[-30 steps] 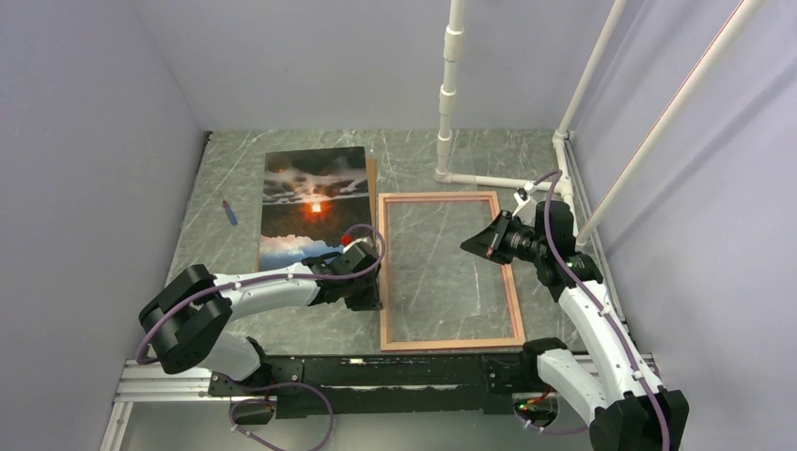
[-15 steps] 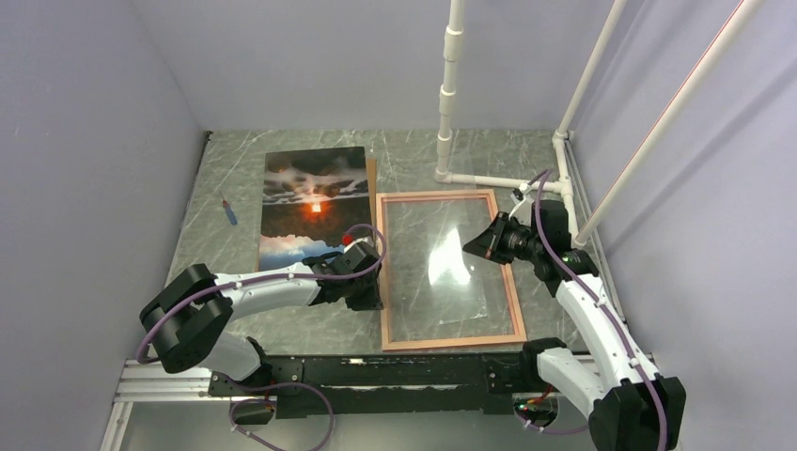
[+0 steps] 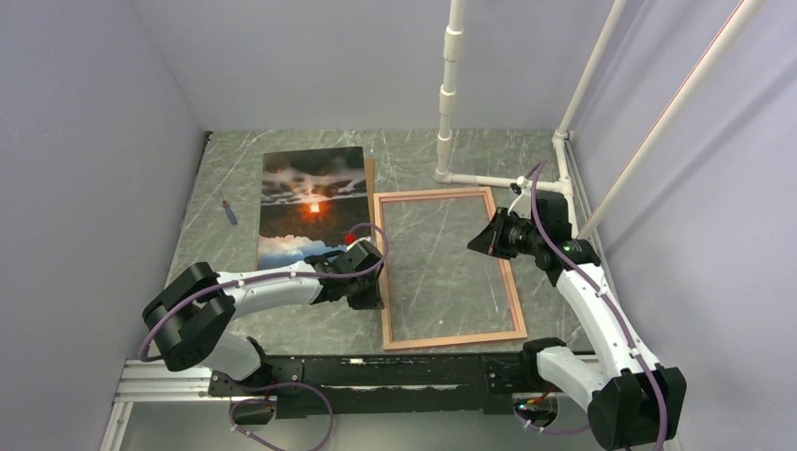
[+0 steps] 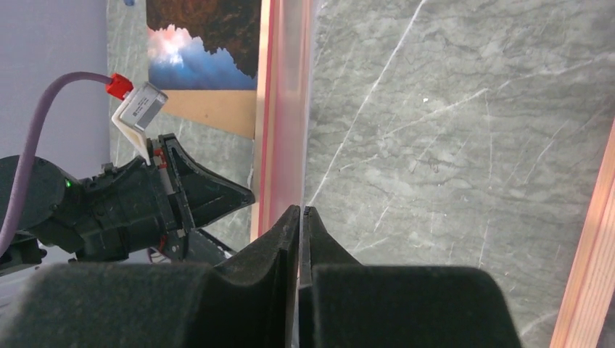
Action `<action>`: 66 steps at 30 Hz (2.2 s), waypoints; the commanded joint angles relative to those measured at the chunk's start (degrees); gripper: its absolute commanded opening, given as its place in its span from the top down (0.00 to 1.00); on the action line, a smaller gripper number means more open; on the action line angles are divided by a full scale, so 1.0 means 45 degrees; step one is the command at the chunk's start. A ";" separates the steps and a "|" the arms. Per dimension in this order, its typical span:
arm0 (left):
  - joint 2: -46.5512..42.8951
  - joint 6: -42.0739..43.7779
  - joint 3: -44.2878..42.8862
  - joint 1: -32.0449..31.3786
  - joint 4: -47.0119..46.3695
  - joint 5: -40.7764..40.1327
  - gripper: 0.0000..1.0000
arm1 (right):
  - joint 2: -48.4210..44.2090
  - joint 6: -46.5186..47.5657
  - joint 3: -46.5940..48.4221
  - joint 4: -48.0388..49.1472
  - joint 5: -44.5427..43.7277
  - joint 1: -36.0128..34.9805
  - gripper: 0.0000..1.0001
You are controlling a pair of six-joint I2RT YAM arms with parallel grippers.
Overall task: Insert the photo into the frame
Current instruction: Place the photo frame item in the photo frame.
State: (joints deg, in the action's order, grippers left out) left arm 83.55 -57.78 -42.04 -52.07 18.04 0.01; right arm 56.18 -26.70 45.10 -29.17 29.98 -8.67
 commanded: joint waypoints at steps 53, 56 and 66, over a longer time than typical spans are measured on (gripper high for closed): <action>0.1219 0.0652 0.0329 -0.0138 0.1261 -0.1490 0.93 | 0.1740 -0.0229 -0.0548 -0.1542 -0.5395 -0.0158 0.00; 0.1219 0.0671 0.0282 -0.0131 0.1278 -0.1517 0.94 | 0.1964 -0.0316 -0.0371 -0.1729 -0.5719 -0.0158 0.00; 0.1268 0.0711 0.0188 -0.0157 0.1264 -0.1517 0.93 | 0.1456 -0.0454 -0.0229 -0.1731 -0.5885 -0.0149 0.00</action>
State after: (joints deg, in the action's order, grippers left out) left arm 84.64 -56.64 -43.53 -52.56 19.31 -0.12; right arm 64.79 -27.73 41.30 -36.64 5.23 -9.21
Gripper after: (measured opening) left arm 0.068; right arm 0.994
